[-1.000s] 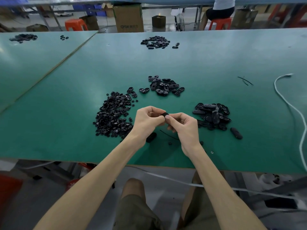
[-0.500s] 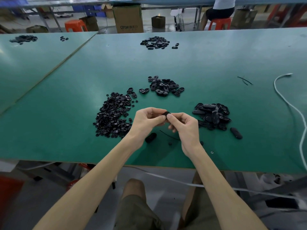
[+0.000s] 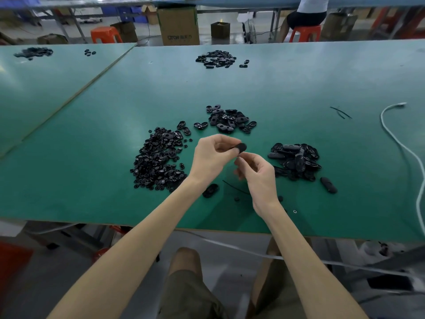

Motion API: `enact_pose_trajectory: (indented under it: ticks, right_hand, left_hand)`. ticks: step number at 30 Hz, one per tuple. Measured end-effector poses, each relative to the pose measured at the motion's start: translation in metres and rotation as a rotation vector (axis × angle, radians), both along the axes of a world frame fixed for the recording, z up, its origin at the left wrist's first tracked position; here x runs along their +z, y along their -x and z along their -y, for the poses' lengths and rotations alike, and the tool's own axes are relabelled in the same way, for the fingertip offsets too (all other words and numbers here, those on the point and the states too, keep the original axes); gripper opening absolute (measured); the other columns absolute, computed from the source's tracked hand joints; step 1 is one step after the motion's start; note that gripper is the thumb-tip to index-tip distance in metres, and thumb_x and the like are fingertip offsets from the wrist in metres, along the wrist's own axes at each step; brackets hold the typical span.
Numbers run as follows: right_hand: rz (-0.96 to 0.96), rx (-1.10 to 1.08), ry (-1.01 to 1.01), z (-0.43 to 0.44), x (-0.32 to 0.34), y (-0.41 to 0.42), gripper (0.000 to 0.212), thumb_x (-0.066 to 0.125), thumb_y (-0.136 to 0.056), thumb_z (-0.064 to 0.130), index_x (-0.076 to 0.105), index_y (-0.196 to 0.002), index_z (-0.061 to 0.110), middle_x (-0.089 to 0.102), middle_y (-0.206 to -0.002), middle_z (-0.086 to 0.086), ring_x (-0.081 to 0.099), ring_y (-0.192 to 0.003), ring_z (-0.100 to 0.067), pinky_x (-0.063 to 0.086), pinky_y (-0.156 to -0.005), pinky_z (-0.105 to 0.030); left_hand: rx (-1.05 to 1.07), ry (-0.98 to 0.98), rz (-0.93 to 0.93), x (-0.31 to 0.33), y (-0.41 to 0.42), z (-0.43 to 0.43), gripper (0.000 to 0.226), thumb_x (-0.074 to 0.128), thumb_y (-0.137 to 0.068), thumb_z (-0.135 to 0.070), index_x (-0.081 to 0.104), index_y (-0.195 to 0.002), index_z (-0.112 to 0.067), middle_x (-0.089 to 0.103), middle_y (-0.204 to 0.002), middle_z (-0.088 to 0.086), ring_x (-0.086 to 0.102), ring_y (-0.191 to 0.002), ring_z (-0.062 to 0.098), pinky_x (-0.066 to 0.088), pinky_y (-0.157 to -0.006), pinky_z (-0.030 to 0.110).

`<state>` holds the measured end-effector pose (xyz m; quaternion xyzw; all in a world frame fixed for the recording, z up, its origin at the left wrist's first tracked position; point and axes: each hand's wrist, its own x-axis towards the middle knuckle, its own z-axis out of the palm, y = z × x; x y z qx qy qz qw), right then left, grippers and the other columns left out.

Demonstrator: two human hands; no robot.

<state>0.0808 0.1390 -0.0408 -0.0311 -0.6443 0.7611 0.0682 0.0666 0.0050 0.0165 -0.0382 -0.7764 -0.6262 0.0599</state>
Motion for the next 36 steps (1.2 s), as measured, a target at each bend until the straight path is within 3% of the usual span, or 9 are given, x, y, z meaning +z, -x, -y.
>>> enact_pose_trajectory:
  ticks: [4,6,9,14,18,22,26,31,36]
  right_hand:
    - [0.002,0.054,-0.158,0.003,0.003,0.001,0.017,0.063,-0.097,0.002,0.067,-0.082,0.008,0.065,-0.062,0.007,0.055,-0.056,-0.008,0.044,-0.059,-0.024]
    - [0.047,0.019,-0.203,0.003,0.005,0.002,0.020,0.057,-0.092,-0.002,0.063,-0.074,0.005,0.062,-0.056,0.007,0.051,-0.052,-0.008,0.041,-0.056,-0.024]
    - [0.069,-0.016,-0.190,0.002,0.006,0.001,0.016,0.055,-0.091,-0.003,0.064,-0.077,-0.001,0.063,-0.059,0.007,0.051,-0.054,-0.007,0.042,-0.054,-0.021]
    - [-0.008,0.046,-0.103,0.000,0.004,-0.003,0.013,0.064,-0.099,0.003,0.071,-0.089,0.007,0.068,-0.067,0.004,0.058,-0.059,-0.010,0.046,-0.060,-0.022]
    - [0.001,0.027,-0.120,-0.001,0.000,-0.003,0.014,0.066,-0.098,0.004,0.075,-0.100,0.013,0.075,-0.076,0.005,0.070,-0.069,-0.008,0.052,-0.062,-0.020]
    - [-0.003,0.046,-0.131,0.000,0.000,-0.004,0.012,0.066,-0.098,0.004,0.075,-0.100,0.012,0.074,-0.073,0.007,0.070,-0.071,-0.008,0.053,-0.064,-0.021]
    - [0.000,0.050,-0.149,0.001,0.001,-0.003,0.011,0.067,-0.098,0.005,0.074,-0.100,0.013,0.075,-0.073,0.007,0.070,-0.071,-0.008,0.053,-0.065,-0.021]
    - [-0.002,0.050,-0.147,0.001,0.001,-0.003,0.011,0.067,-0.098,0.004,0.074,-0.099,0.013,0.074,-0.072,0.006,0.069,-0.070,-0.009,0.053,-0.064,-0.020]
    - [-0.001,0.046,-0.138,0.001,0.001,-0.003,0.011,0.067,-0.098,0.003,0.074,-0.099,0.011,0.074,-0.073,0.004,0.069,-0.071,-0.009,0.053,-0.064,-0.021]
  left_hand:
    - [-0.061,0.041,0.033,0.013,0.012,-0.037,0.014,0.082,-0.084,-0.015,0.080,-0.095,-0.024,0.080,-0.087,-0.007,0.076,-0.085,0.010,0.061,-0.076,0.034]
    - [-0.145,0.062,0.067,0.015,0.019,-0.056,0.016,0.081,-0.085,-0.014,0.080,-0.101,-0.020,0.080,-0.094,-0.006,0.075,-0.093,0.007,0.057,-0.088,0.031]
    - [-0.185,0.143,0.060,0.015,0.026,-0.072,0.018,0.075,-0.091,-0.015,0.080,-0.108,-0.019,0.077,-0.110,-0.008,0.068,-0.102,0.003,0.052,-0.101,0.029]
    - [-0.011,0.205,0.036,0.013,0.033,-0.041,0.025,0.063,-0.094,0.000,0.077,-0.108,-0.016,0.075,-0.111,-0.004,0.067,-0.099,0.007,0.053,-0.099,0.026]
    - [0.126,0.422,0.047,0.005,0.038,0.020,0.030,0.057,-0.095,0.005,0.074,-0.114,-0.011,0.073,-0.112,0.000,0.063,-0.089,0.005,0.051,-0.093,0.021]
    - [0.264,0.783,0.111,-0.012,0.042,0.079,0.031,0.058,-0.097,0.001,0.068,-0.125,-0.006,0.067,-0.126,0.014,0.061,-0.116,0.026,0.047,-0.108,0.039]
    - [0.327,1.027,0.174,-0.021,0.039,0.109,0.028,0.062,-0.101,-0.015,0.066,-0.127,-0.004,0.058,-0.129,0.021,0.050,-0.122,0.038,0.040,-0.109,0.045]
    - [0.283,0.838,0.195,-0.013,0.037,0.109,0.040,0.075,-0.092,-0.006,0.065,-0.131,-0.004,0.063,-0.129,0.018,0.060,-0.120,0.032,0.045,-0.111,0.044]
    - [0.244,0.710,0.162,-0.006,0.030,0.099,0.031,0.072,-0.089,0.004,0.073,-0.118,-0.008,0.072,-0.110,0.012,0.067,-0.103,0.023,0.052,-0.096,0.032]
